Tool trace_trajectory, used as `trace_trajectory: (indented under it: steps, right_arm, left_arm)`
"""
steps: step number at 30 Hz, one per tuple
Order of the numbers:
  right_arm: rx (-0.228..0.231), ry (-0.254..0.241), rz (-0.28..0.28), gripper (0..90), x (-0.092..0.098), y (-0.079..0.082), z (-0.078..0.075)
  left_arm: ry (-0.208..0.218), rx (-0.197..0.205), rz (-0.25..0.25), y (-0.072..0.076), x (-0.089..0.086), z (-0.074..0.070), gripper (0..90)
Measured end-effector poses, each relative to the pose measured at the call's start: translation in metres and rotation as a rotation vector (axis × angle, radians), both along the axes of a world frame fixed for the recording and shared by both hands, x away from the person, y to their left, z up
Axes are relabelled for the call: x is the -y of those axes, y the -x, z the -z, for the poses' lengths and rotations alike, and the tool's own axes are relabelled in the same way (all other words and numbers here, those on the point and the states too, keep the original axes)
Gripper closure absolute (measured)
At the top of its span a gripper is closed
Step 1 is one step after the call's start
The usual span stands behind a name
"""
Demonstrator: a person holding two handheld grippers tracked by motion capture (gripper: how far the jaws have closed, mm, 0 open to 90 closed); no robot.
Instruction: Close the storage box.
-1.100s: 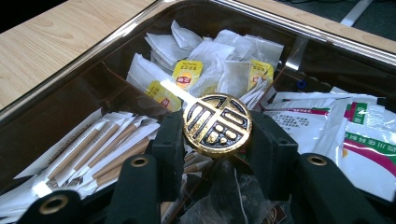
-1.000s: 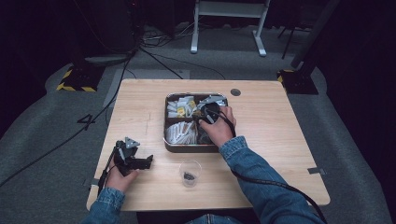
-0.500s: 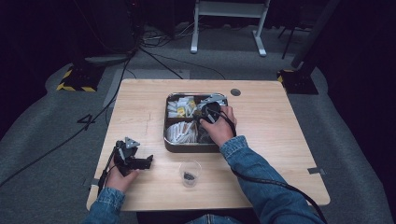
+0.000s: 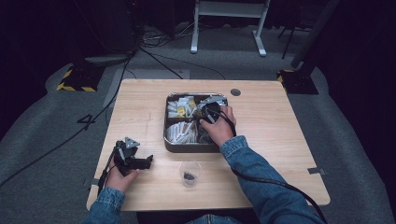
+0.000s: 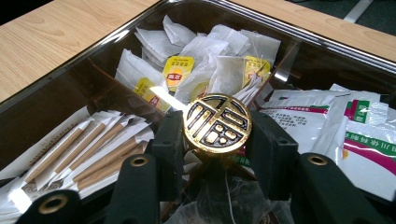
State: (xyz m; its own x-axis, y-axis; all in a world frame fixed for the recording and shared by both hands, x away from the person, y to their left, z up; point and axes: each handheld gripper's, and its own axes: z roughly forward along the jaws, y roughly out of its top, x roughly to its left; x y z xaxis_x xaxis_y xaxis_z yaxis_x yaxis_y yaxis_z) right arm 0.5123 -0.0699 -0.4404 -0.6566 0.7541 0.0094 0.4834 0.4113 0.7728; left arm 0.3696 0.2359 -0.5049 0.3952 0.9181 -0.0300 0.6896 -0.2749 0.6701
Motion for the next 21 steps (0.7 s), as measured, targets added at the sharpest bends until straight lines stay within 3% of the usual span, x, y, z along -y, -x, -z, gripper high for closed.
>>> trace_trajectory:
  steps: [21]
  right_arm:
    - [-0.003,-0.015,-0.002,55.3,0.001,-0.0001,0.0004]
  left_arm:
    - [-0.002,0.0,0.004,-0.0004,-0.0001,-0.0001,2.3]
